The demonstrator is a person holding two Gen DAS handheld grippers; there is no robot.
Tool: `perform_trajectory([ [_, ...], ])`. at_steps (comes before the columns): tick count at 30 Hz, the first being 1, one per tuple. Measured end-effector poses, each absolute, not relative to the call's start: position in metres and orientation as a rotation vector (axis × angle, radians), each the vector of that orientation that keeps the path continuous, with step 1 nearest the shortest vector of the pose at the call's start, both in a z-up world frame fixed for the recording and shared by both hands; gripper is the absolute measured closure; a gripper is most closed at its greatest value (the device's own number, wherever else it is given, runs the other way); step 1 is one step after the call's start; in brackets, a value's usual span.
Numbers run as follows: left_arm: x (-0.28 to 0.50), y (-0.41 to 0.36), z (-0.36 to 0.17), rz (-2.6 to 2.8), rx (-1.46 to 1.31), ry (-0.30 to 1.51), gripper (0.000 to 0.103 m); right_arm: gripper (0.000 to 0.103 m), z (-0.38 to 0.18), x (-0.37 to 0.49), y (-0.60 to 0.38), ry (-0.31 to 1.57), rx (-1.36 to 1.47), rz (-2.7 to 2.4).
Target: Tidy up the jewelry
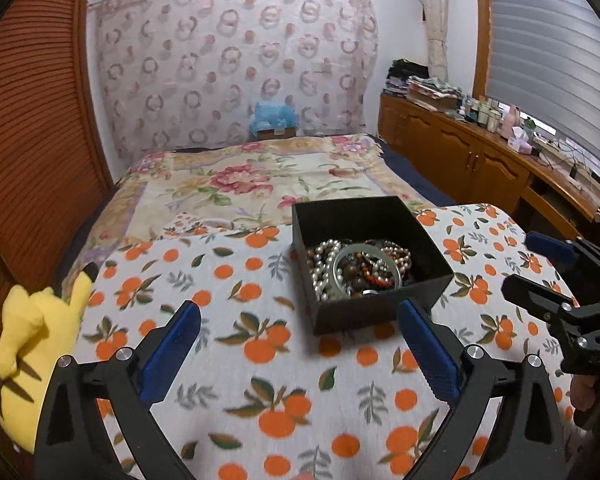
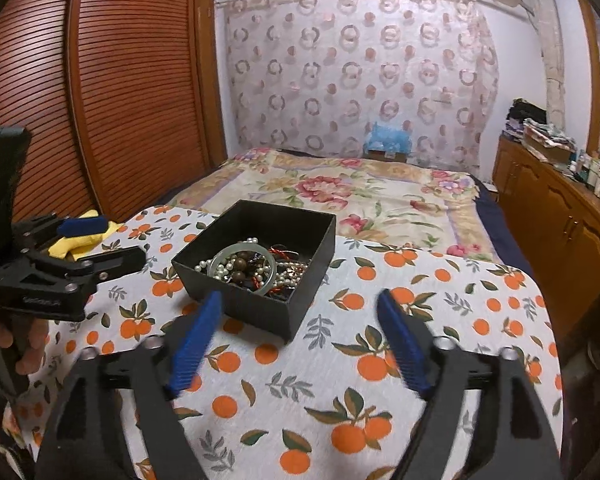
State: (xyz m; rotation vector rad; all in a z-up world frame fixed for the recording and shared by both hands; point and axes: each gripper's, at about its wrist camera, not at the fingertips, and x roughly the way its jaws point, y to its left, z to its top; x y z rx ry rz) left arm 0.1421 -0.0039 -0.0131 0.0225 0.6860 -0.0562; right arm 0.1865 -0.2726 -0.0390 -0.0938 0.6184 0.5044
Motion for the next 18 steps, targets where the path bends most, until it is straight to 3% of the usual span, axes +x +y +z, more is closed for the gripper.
perform_trajectory([
  [3, 0.131, -0.003, -0.013, -0.044, 0.026, 0.681, 0.008, 0.003, -0.037, 0.180, -0.274, 0.611, -0.082, 0.483],
  [18, 0.064, -0.008, 0.026, -0.011, 0.010, 0.588, 0.008, 0.003, 0.004, 0.127, -0.298, 0.510, 0.010, 0.403],
])
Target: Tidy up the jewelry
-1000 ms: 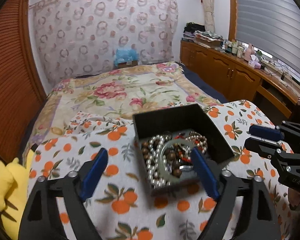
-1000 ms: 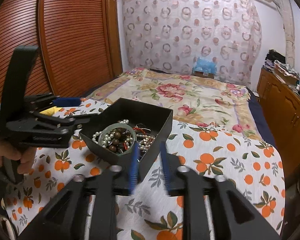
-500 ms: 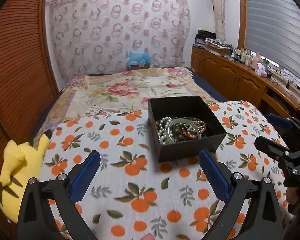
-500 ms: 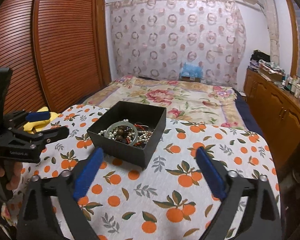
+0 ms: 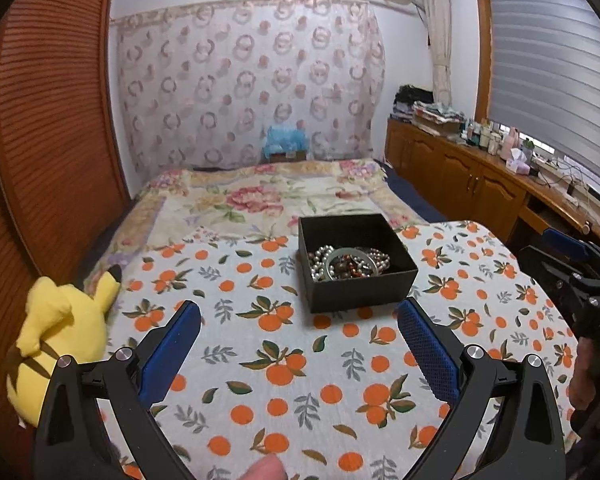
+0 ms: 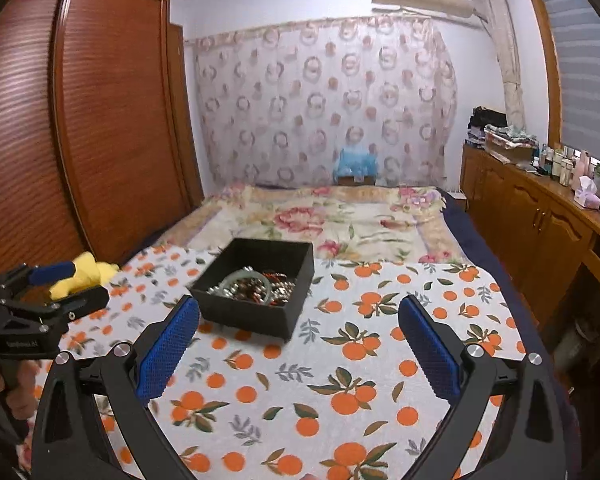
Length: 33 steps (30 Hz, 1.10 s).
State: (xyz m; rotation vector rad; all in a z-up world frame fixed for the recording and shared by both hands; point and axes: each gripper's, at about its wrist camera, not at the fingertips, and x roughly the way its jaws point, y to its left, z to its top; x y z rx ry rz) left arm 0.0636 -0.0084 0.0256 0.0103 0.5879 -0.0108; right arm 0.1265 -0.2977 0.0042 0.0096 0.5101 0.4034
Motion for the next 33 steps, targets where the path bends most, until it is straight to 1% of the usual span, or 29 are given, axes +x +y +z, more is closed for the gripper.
perform_trajectory([
  [8, 0.037, -0.008, 0.037, -0.003, -0.003, 0.549, 0.008, 0.003, 0.015, 0.102, -0.299, 0.474, 0.027, 0.413],
  [33, 0.031, -0.009, 0.040, 0.004, -0.005, 0.530, 0.008, 0.003, 0.014, 0.098, -0.299, 0.471, 0.022, 0.410],
])
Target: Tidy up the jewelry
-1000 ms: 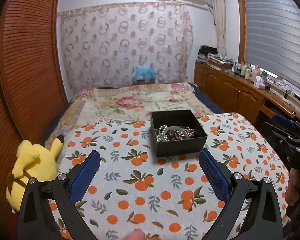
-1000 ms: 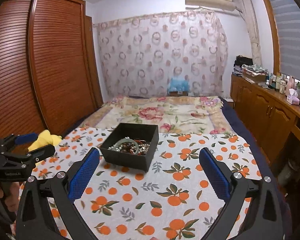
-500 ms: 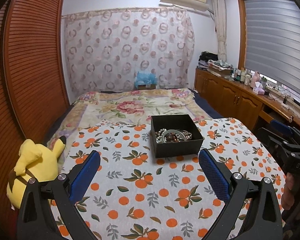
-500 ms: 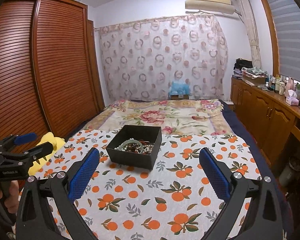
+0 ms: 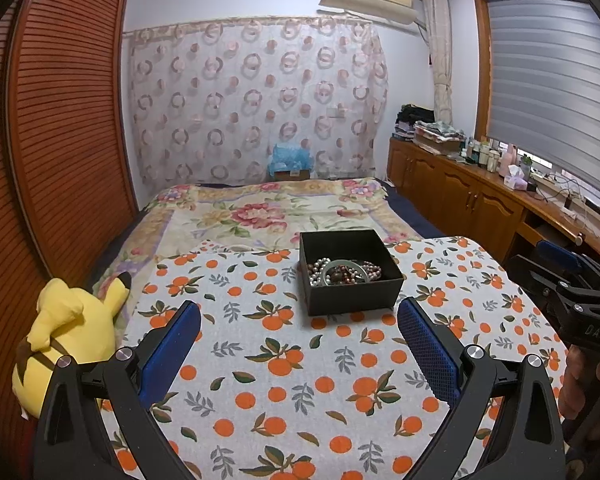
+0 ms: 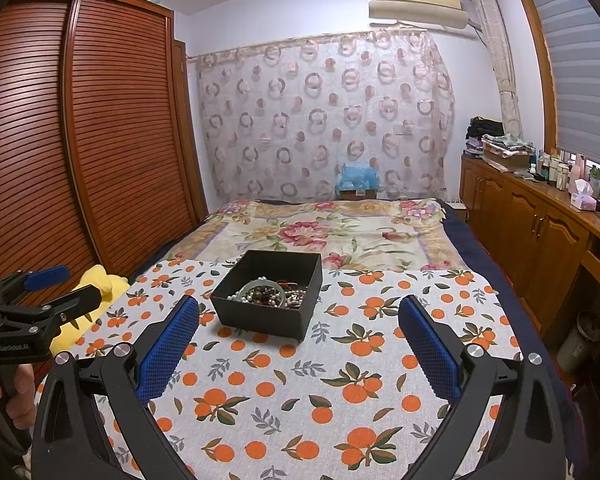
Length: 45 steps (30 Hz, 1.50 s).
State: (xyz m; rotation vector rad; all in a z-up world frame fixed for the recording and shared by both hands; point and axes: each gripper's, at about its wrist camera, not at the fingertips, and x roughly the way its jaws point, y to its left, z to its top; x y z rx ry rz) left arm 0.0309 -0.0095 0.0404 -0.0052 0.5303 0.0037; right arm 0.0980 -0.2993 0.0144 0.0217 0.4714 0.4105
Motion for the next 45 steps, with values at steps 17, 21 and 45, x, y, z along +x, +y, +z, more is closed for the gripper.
perform_trajectory([
  [17, 0.0305, -0.0093, 0.0390, 0.006, -0.003, 0.527, 0.008, 0.003, 0.0147, 0.0969, -0.2999, 0.472, 0.023, 0.408],
  [21, 0.0302, -0.0112, 0.0412, 0.005, -0.003, 0.524, 0.008, 0.003, 0.0143, 0.0967, -0.3002, 0.473, 0.023, 0.409],
  [45, 0.0313, -0.0168, 0.0438, 0.011, 0.005, 0.513, 0.008, 0.003, 0.0131, 0.0957, -0.3014, 0.472, 0.023, 0.407],
])
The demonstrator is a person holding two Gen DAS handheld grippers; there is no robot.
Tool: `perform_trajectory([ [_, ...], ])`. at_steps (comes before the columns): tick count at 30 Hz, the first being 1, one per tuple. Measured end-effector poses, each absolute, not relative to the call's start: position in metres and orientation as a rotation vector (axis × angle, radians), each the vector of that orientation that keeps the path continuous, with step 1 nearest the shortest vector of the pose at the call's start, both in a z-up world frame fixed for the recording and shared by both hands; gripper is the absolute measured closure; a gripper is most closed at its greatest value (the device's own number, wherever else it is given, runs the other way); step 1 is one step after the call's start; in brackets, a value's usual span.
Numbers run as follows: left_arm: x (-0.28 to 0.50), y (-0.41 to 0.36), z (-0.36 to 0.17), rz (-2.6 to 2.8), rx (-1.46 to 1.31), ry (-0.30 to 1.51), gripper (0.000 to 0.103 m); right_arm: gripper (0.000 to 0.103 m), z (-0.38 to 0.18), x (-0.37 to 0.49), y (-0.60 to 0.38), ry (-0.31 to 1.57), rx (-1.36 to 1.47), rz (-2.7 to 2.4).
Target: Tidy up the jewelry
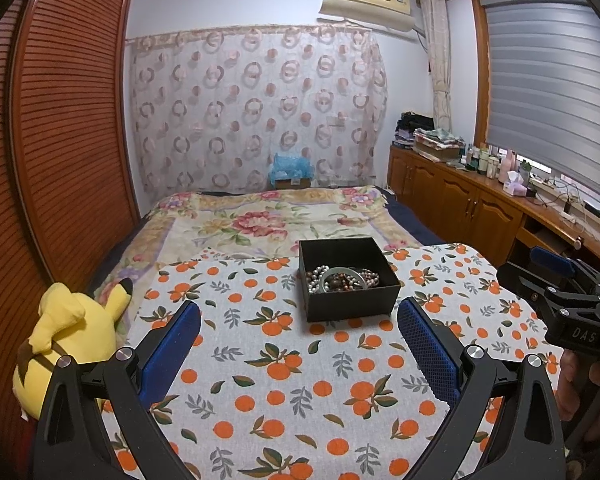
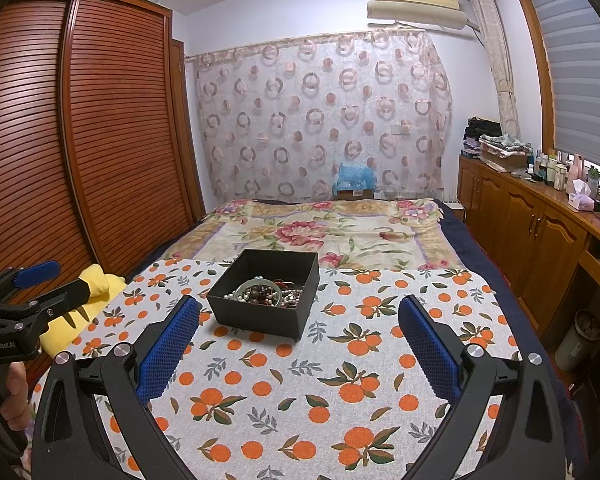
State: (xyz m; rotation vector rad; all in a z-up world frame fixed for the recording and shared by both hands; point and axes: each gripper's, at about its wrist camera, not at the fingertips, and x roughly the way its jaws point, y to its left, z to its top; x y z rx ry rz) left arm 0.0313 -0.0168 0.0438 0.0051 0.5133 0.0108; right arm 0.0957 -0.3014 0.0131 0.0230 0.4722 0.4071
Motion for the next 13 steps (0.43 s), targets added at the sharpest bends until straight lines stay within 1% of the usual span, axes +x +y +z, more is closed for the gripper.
perform_trajectory([
  [13, 0.0342, -0.0214, 0.0447, 0.010, 0.003, 0.515, 0.008, 0.003, 0.0135, 0.0963, -0.3007, 0.472, 0.023, 0.407],
])
